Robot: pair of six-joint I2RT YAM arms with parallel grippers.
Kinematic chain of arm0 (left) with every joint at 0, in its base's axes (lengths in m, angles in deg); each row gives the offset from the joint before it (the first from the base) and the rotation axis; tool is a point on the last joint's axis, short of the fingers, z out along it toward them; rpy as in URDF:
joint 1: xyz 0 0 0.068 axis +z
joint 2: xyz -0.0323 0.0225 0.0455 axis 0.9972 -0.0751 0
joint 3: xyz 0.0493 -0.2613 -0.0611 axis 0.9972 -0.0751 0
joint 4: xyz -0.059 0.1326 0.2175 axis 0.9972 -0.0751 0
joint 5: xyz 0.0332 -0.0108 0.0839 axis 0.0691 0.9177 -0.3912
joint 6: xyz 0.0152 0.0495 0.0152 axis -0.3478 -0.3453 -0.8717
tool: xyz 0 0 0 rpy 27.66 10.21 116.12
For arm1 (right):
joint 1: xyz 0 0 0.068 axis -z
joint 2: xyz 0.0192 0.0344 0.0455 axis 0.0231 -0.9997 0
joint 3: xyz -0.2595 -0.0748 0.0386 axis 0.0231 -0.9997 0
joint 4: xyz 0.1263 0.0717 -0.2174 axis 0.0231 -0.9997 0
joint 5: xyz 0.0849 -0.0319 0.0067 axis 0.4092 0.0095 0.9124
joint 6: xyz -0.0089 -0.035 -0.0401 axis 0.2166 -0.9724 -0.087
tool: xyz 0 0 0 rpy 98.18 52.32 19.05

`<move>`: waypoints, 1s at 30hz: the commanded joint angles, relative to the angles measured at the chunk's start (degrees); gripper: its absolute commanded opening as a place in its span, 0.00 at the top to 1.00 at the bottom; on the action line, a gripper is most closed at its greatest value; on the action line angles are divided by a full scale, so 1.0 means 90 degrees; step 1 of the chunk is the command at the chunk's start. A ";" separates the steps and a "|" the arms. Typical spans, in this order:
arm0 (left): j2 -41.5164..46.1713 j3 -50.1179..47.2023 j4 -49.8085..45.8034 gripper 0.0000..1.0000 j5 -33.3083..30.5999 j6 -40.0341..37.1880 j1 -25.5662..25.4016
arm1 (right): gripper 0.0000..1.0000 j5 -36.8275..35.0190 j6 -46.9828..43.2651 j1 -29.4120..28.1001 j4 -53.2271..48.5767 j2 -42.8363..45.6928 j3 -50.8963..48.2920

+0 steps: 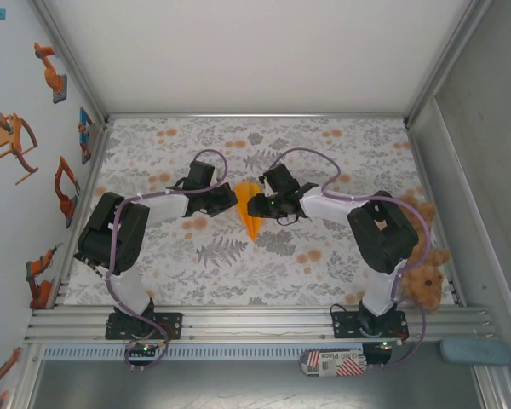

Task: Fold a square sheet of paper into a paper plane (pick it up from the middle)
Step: Move the paper plane to the center of the table.

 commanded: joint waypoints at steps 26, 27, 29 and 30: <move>-0.0152 0.0112 -0.0057 0.98 0.0245 -0.0062 0.0011 | 0.45 0.0632 -0.0613 -0.0180 -0.0274 -0.0532 0.0458; -0.0147 0.0105 -0.0056 0.98 0.0241 -0.0064 0.0015 | 0.46 0.0573 -0.0607 -0.0183 -0.0309 -0.0534 0.0463; -0.0149 0.0102 -0.0067 0.98 0.0231 -0.0064 0.0016 | 0.49 0.0390 -0.0593 -0.0183 -0.0394 -0.0525 0.0481; -0.0143 0.0102 -0.0077 0.98 0.0222 -0.0078 0.0011 | 0.52 0.0321 -0.0593 -0.0183 -0.0409 -0.0514 0.0477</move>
